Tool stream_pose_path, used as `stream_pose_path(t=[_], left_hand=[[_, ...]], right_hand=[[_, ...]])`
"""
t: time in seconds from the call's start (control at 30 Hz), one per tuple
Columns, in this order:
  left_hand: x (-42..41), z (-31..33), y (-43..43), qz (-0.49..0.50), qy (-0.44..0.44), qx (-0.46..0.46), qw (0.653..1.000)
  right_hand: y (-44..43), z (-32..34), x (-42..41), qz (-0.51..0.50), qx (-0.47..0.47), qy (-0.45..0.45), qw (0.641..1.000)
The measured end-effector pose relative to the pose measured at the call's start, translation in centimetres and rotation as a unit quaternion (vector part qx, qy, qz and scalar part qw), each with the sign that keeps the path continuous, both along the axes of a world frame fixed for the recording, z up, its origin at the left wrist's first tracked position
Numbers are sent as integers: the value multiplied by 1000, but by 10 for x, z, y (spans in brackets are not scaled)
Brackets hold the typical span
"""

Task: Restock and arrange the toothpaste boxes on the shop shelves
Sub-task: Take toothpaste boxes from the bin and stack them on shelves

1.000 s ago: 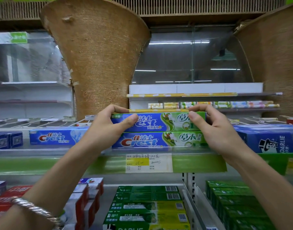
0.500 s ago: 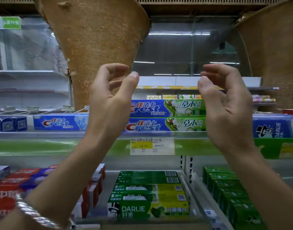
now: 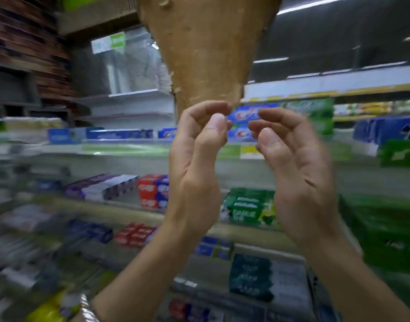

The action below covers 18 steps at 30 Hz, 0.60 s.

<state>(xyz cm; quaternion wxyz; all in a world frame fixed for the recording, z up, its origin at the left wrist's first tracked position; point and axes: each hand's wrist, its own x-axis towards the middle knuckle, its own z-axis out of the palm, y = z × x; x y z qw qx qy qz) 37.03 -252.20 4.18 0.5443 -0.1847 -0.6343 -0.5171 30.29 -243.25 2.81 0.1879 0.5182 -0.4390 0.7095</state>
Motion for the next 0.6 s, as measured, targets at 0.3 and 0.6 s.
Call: stream_pose_path(t=[0.3,0.6], left_hand=[[142,-61,-52,100,-39,66,992],[247,-154,-156,147,-48,94,983]], right_hand=[[-75,-70,121,172,69,-85,979],[-184,-153,222,204,95,-97,970]])
